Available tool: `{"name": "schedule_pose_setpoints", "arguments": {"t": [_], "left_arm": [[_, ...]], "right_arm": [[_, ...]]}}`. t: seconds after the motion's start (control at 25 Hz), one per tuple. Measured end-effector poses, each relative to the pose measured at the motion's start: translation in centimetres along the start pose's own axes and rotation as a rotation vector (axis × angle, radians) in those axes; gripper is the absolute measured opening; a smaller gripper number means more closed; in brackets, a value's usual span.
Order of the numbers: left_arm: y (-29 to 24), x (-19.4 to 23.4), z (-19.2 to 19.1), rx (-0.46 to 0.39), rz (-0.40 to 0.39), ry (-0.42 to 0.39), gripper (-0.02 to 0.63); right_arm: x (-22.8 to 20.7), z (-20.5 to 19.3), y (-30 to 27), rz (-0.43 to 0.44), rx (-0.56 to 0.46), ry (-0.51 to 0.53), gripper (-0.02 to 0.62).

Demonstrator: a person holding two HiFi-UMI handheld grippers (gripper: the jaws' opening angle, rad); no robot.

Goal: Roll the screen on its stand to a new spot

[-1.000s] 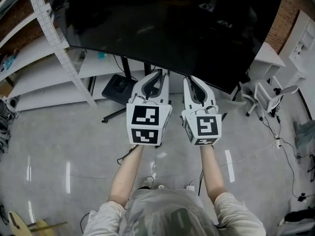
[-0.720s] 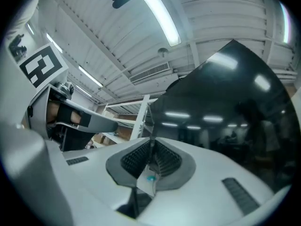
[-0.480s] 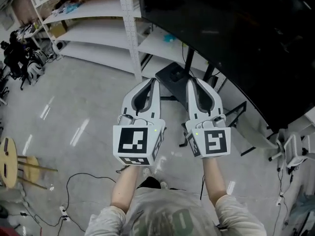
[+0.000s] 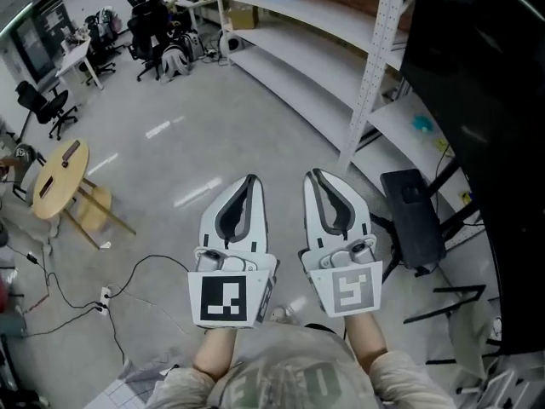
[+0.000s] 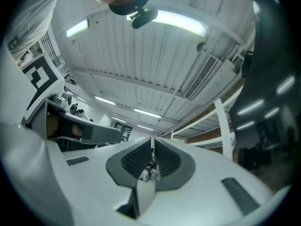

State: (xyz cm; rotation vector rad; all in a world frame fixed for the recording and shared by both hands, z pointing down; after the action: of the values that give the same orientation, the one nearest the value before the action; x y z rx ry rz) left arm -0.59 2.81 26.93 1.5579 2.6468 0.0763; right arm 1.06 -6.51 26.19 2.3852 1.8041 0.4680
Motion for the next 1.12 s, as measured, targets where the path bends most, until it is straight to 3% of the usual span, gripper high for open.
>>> {"name": "schedule_pose_setpoints", "arguments": {"t": [0.2,0.4,0.6,1.12], "left_arm": [[1.0,5.5,-0.9,-0.007,0.139,0.016,0.015],[1.5,7.4,-2.4,-0.009,0.241,0.047,0.015],[0.1,6.9,-3.8,0.028,0.314,0.046,0.015],[-2.0,5.1,-4.2,0.050,0.375,0.035,0.015]], "right_arm": [[8.3,-2.3,-4.0,0.225,0.028,-0.075,0.035],[10.2,-4.6,-5.1,0.364,0.073,-0.117,0.035],[8.3,-5.5,-6.2,0.438,0.092,-0.186,0.029],[4.7,-6.4,-7.3,0.479,0.068,-0.152,0.029]]}}
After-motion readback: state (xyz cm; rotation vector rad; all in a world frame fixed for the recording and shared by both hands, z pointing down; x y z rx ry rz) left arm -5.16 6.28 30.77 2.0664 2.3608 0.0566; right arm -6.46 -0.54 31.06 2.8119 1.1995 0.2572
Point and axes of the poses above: the fingertips, and each gripper's own axes: y backward along the fingers, x to its left, z out of its top, the point moved 1 cm from there along y, backward along the fingers, and after that the axes turned 8 degrees about x, right-handed, at the moved point
